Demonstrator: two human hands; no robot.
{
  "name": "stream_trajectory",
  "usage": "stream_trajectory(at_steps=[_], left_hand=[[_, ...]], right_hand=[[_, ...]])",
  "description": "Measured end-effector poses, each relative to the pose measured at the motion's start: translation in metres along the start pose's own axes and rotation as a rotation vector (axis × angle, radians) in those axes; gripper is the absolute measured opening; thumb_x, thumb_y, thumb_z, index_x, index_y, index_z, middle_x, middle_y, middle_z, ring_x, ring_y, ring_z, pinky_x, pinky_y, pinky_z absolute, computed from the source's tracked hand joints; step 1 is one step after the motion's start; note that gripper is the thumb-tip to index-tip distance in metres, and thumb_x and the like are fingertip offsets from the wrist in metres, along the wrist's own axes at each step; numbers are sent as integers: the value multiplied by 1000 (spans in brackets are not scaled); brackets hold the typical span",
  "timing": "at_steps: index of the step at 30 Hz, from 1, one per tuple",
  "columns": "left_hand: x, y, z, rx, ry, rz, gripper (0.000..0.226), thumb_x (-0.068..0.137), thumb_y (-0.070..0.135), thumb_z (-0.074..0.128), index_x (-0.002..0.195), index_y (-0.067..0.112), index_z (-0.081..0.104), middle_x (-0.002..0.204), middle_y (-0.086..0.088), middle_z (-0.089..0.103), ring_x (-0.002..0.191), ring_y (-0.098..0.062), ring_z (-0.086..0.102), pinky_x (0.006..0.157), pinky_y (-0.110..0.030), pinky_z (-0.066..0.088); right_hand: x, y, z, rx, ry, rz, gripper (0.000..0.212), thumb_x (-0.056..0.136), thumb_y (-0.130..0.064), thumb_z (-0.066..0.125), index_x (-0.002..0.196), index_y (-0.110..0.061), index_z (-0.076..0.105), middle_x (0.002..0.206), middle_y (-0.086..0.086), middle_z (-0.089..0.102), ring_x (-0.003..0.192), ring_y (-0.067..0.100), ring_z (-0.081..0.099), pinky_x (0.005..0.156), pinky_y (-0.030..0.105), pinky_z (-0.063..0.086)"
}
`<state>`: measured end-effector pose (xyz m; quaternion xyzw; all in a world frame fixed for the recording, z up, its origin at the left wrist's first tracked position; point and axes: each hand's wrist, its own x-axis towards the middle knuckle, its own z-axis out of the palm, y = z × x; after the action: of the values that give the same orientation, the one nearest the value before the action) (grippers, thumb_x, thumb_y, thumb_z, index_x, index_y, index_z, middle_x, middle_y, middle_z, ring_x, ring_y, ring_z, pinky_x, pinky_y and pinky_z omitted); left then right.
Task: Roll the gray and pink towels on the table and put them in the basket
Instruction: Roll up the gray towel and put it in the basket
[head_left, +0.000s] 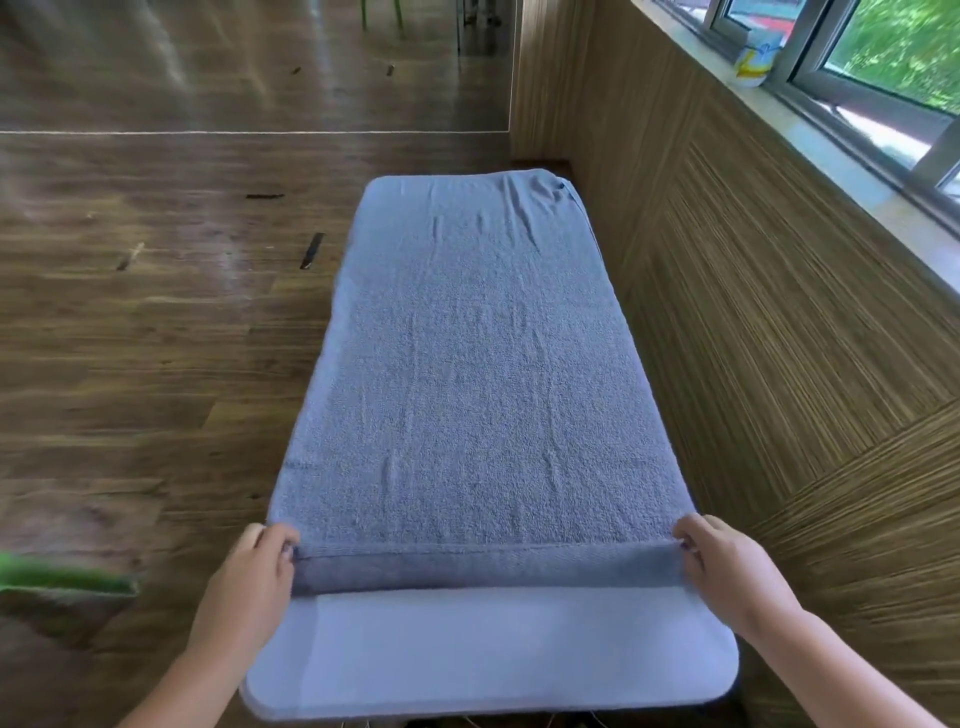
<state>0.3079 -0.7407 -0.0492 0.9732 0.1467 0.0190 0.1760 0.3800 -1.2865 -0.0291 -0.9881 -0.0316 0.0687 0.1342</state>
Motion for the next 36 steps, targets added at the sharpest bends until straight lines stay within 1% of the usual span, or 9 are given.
stream_trajectory(at_steps=[4, 6, 10, 16, 23, 28, 31, 33, 36], left_hand=[[-13, -14, 12, 172, -22, 256, 42, 72, 31, 57, 112, 24, 69, 113, 9, 61, 98, -21, 53, 80, -39, 54], [-9, -16, 13, 189, 12, 274, 44, 71, 36, 46, 106, 25, 71, 107, 10, 63, 91, -21, 52, 72, -40, 54], [0, -15, 4, 239, 4, 270, 27, 77, 38, 40, 80, 31, 66, 85, 14, 59, 77, -18, 43, 60, -37, 43], [6, -13, -4, 321, 3, 266, 24, 78, 39, 44, 67, 31, 64, 81, 10, 46, 75, -18, 42, 58, -35, 37], [20, 15, 1, 92, 36, 119, 23, 85, 6, 66, 95, 26, 61, 95, 5, 56, 77, -28, 62, 56, -34, 44], [2, 8, 14, 199, -72, 308, 48, 74, 38, 46, 116, 30, 68, 120, 11, 62, 102, -22, 57, 74, -39, 57], [12, 6, 16, 217, -53, 330, 41, 79, 38, 42, 107, 31, 71, 107, 12, 66, 92, -22, 58, 78, -39, 51], [18, 7, 13, 202, -41, 338, 28, 81, 35, 41, 94, 34, 67, 92, 17, 62, 83, -20, 56, 78, -37, 44], [16, 6, 7, 205, -48, 381, 19, 79, 35, 42, 79, 35, 61, 79, 21, 54, 78, -14, 48, 72, -33, 34]], right_hand=[[-15, 14, 17, -104, 25, -150, 47, 62, -17, 87, 104, -28, 69, 99, -12, 61, 82, 18, 56, 59, 29, 53], [-11, 13, 18, -134, 29, -131, 36, 62, -18, 88, 91, -31, 71, 90, -14, 60, 75, 16, 52, 50, 28, 50], [-1, 8, 10, -234, -43, -135, 2, 81, -33, 69, 79, -33, 68, 83, -16, 48, 77, 10, 44, 52, 25, 43], [15, 4, -7, -204, -211, -81, 29, 91, -35, 44, 68, -24, 56, 80, -8, 43, 68, 6, 47, 52, 20, 30], [18, -5, 4, -38, -39, -62, 23, 82, -9, 62, 87, -30, 56, 85, -11, 50, 71, 18, 57, 67, 33, 48], [-2, -20, 11, -259, -50, -213, 45, 65, -35, 77, 107, -39, 62, 89, -14, 63, 72, 18, 65, 44, 31, 45], [7, -24, 15, -285, -3, -234, 27, 66, -33, 82, 89, -35, 68, 77, -10, 59, 66, 19, 62, 41, 31, 42], [14, -23, 11, -260, -42, -242, 6, 77, -35, 71, 79, -34, 66, 76, -11, 57, 71, 18, 61, 51, 33, 46], [18, -17, 5, -264, -170, -257, 31, 88, -43, 39, 94, -33, 68, 88, -14, 55, 91, 13, 59, 73, 33, 49]])
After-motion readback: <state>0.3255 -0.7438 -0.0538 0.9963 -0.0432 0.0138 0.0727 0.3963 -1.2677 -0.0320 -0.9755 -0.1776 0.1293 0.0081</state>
